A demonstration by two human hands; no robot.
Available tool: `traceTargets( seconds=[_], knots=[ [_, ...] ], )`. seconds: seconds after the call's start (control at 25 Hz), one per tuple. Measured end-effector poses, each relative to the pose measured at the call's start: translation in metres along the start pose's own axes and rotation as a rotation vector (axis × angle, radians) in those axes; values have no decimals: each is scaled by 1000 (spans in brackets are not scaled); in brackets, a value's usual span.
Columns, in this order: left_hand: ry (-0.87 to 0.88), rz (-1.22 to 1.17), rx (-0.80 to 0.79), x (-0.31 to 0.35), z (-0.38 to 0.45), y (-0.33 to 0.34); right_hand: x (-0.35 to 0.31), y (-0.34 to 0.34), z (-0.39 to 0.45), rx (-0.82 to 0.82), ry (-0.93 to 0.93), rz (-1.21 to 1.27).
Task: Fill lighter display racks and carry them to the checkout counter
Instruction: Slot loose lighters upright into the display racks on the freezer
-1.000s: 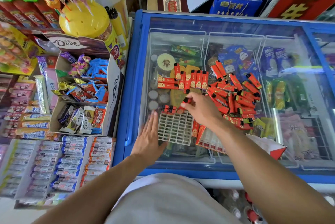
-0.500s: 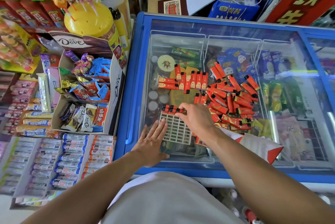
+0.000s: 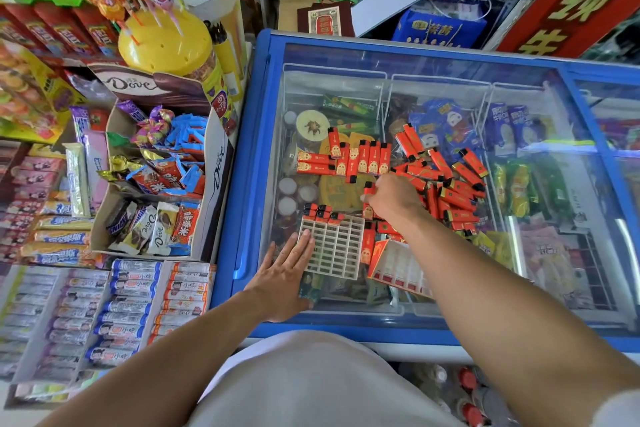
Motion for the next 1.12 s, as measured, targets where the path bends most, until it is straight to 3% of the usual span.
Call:
traceTargets(
  seconds=[0.2, 0.36, 0.44, 0.64, 0.96, 1.12],
  knots=[
    [4, 10, -7, -1, 1, 0, -15, 11, 10, -71, 49, -7],
    [8, 6, 1, -2, 1, 2, -18, 0, -12, 15, -189, 296],
    [-3, 10, 0, -1, 2, 3, -18, -4, -31, 28, -336, 334],
    [-9, 17, 5, -1, 2, 4, -15, 15, -49, -36, -455, 199],
    [-10, 12, 3, -2, 2, 4, -24, 14, -58, 82, -526, -146],
    [-4, 6, 4, -2, 3, 4, -23, 15, -58, 101, -517, -90]
  ],
)
Point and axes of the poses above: each hand's wrist, its own z-axis towards the middle knuckle, its own y-axis out of the palm, x = y × z, the point moved 2 cm from there along z, towards the middle knuckle, and after that the axes turned 11 degrees about -z, right-handed, at the moved point
